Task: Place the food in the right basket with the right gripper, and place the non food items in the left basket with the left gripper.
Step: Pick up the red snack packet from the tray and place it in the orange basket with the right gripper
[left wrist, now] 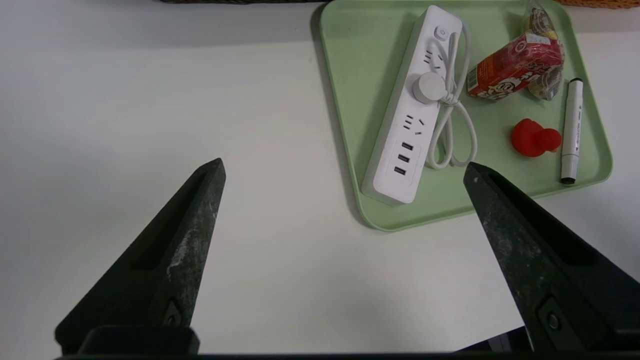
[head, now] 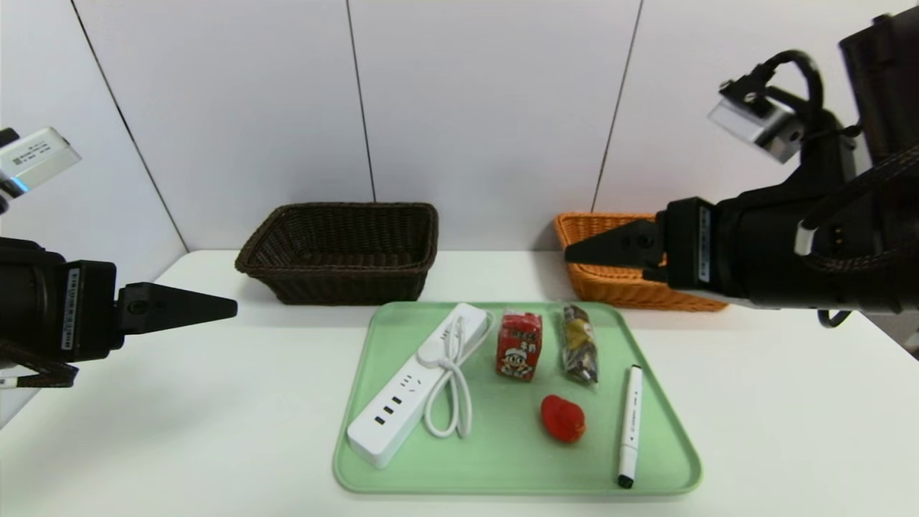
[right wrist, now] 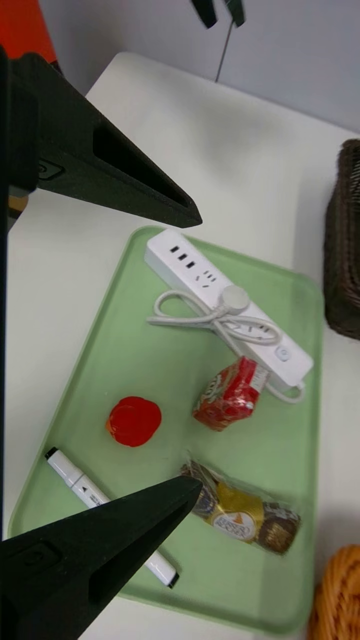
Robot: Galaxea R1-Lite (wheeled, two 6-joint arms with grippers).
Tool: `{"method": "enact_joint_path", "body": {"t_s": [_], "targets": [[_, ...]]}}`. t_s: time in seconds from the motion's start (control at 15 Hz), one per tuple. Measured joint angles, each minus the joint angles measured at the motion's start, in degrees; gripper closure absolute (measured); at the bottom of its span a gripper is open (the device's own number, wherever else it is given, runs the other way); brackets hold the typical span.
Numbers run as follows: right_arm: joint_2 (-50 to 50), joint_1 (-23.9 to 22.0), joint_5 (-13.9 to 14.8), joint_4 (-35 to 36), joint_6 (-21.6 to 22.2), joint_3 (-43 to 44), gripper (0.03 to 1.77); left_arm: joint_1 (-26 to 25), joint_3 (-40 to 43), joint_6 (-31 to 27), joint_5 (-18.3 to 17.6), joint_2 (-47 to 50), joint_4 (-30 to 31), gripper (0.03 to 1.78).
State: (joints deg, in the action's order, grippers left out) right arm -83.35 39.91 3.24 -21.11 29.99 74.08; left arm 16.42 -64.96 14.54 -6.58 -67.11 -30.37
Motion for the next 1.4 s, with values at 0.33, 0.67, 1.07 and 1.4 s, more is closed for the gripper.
{"method": "enact_joint_path", "body": {"t_s": [0.33, 0.67, 1.07, 1.4], "targets": [[-6.49, 2.5, 0.15, -6.64, -0.17, 1.52, 0.09, 2.29, 0.2, 0.0, 0.28, -1.63, 2.29, 0.12], [-7.8, 3.13, -0.29, 2.51, -1.91, -4.44, 0.09, 4.61, 0.9, 0.04, -2.8, -0.69, 3.89, 0.12], [-5.9, -2.9, -8.69, 36.77, -13.46, -25.38, 0.09, 4.79, 1.07, 0.11, -3.04, 0.99, 3.67, 0.12], [-2.9, -8.98, -16.82, 46.6, -22.27, -34.34, 0.09, 4.77, 2.54, 0.04, -3.11, 2.61, 3.63, 0.12]]}}
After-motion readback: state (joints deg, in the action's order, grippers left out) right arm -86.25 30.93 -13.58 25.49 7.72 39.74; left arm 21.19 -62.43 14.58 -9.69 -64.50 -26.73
